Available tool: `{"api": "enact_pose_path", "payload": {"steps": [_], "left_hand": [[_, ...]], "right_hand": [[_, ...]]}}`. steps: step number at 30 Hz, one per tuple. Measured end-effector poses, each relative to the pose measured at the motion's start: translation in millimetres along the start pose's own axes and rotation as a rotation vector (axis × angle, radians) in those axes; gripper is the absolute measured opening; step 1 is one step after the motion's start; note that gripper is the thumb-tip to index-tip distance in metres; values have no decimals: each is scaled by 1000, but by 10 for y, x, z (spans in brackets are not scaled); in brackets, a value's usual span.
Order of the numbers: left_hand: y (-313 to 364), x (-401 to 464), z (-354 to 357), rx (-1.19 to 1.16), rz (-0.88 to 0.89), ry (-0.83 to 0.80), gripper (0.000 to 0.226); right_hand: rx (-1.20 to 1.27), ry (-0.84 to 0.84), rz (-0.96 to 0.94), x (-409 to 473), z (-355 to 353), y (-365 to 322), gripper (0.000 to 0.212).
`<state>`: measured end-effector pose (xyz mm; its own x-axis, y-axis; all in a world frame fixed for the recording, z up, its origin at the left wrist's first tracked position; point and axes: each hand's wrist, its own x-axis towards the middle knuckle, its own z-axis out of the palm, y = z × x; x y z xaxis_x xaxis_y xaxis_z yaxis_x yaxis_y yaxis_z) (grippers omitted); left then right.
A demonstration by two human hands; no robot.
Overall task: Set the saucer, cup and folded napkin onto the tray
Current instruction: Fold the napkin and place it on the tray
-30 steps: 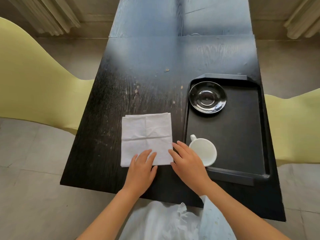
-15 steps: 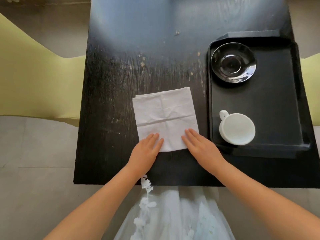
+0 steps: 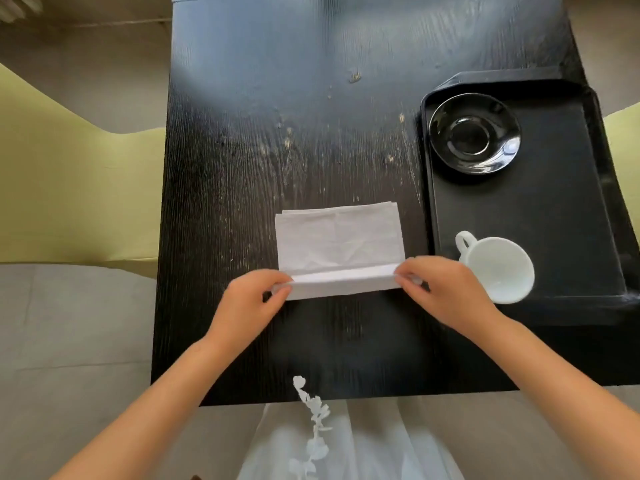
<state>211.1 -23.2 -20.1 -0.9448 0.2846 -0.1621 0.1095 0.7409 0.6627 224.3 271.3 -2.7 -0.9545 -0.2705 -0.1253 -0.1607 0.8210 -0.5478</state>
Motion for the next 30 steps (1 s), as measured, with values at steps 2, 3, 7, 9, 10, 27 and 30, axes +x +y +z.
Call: {"api": "enact_pose_path", "payload": {"steps": [2, 3, 7, 9, 10, 27, 30], "left_hand": [[36, 213, -87, -12, 17, 85, 14], [51, 331, -102, -3, 22, 117, 13], [19, 787, -26, 29, 0, 204, 11], [-31, 955, 59, 36, -25, 212, 11], [-59, 1030, 98, 35, -40, 209, 12], [-10, 993, 1003, 563, 126, -68, 56], [-56, 966, 928, 595, 35, -86, 62]], "right_hand": [[48, 74, 66, 223, -60, -23, 4], [52, 99, 99, 350, -67, -11, 5], [24, 102, 240, 822, -32, 151, 10], [21, 76, 285, 990, 16, 251, 10], [17, 64, 298, 1060, 47, 290, 10], [-411, -35, 113, 907, 1074, 71, 57], [-417, -51, 151, 892, 1016, 139, 62]]}}
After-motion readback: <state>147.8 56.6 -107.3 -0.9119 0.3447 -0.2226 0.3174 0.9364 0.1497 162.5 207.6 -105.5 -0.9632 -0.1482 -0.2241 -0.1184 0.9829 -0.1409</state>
